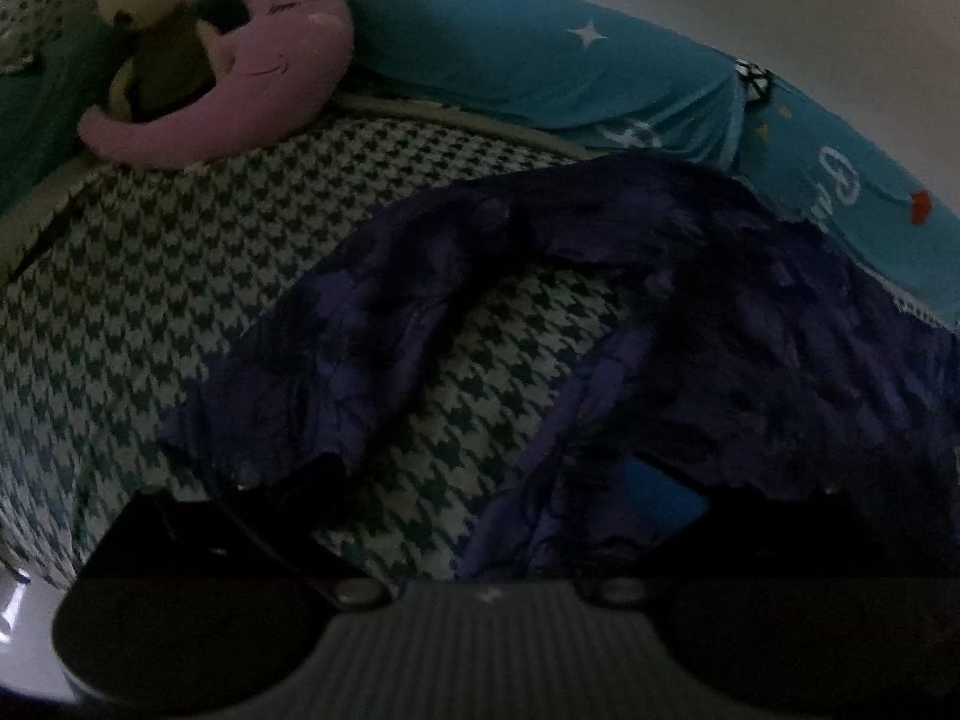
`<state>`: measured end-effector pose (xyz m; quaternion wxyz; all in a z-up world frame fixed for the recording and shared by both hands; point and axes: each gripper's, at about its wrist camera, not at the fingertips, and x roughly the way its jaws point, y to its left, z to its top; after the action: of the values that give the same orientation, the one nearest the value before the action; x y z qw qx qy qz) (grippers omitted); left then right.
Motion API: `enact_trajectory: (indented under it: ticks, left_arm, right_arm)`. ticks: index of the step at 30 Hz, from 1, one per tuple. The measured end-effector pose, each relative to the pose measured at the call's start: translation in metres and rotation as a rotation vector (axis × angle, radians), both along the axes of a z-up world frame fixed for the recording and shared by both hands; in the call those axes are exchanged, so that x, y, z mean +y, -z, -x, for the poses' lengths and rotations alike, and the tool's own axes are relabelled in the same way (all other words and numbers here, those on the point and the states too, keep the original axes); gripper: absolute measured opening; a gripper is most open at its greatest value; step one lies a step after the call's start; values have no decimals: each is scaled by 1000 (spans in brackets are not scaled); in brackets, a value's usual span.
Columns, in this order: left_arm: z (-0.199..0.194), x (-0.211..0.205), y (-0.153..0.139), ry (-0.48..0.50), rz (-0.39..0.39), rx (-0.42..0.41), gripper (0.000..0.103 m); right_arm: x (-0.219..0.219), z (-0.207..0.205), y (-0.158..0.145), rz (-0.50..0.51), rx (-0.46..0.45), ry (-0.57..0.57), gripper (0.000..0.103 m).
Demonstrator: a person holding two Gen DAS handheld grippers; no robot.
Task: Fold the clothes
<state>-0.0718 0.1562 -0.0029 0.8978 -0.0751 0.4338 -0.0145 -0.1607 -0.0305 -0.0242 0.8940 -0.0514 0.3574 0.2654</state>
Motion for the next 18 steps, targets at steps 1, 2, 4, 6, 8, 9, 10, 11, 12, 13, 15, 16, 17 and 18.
enact_trajectory:
  ticks: [1,2,4,6,8,9,10,11,12,13,15,16,17,18]
  left_arm:
    - [0,1,0,-6,-3,-3,103]
    - [0,2,0,-12,-5,-7,103]
    - [-1,5,0,-20,-2,-8,103]
    - [-3,8,1,-29,3,-4,103]
    - [-5,11,2,-40,3,2,103]
    - [-6,12,3,-43,4,6,103]
    - [-6,14,4,-45,5,9,103]
    - [-7,15,4,-49,6,12,103]
    - [-8,16,5,-52,6,15,103]
    - [-9,17,6,-56,7,17,103]
    - [-11,19,8,-62,8,24,103]
    - [-12,19,8,-63,8,28,103]
    - [-13,20,9,-64,7,32,103]
    - [-14,19,10,-65,2,35,103]
  right_arm:
    - [8,-1,2,7,-5,-19,31]
    - [16,-3,4,10,-7,-37,32]
    - [29,-6,9,17,-6,-67,32]
    - [39,-7,14,25,-9,-89,32]
    - [46,-9,17,28,-11,-110,33]
    - [50,-10,19,28,-11,-119,33]
    - [54,-10,20,28,-12,-129,35]
    - [57,-11,21,29,-15,-137,38]
    - [59,-12,21,32,-20,-145,39]
    - [62,-13,22,35,-25,-152,39]
    - [66,-15,23,38,-28,-164,39]
    - [68,-16,24,37,-27,-168,39]
    - [71,-17,25,36,-26,-173,40]
    - [73,-18,26,38,-28,-178,40]
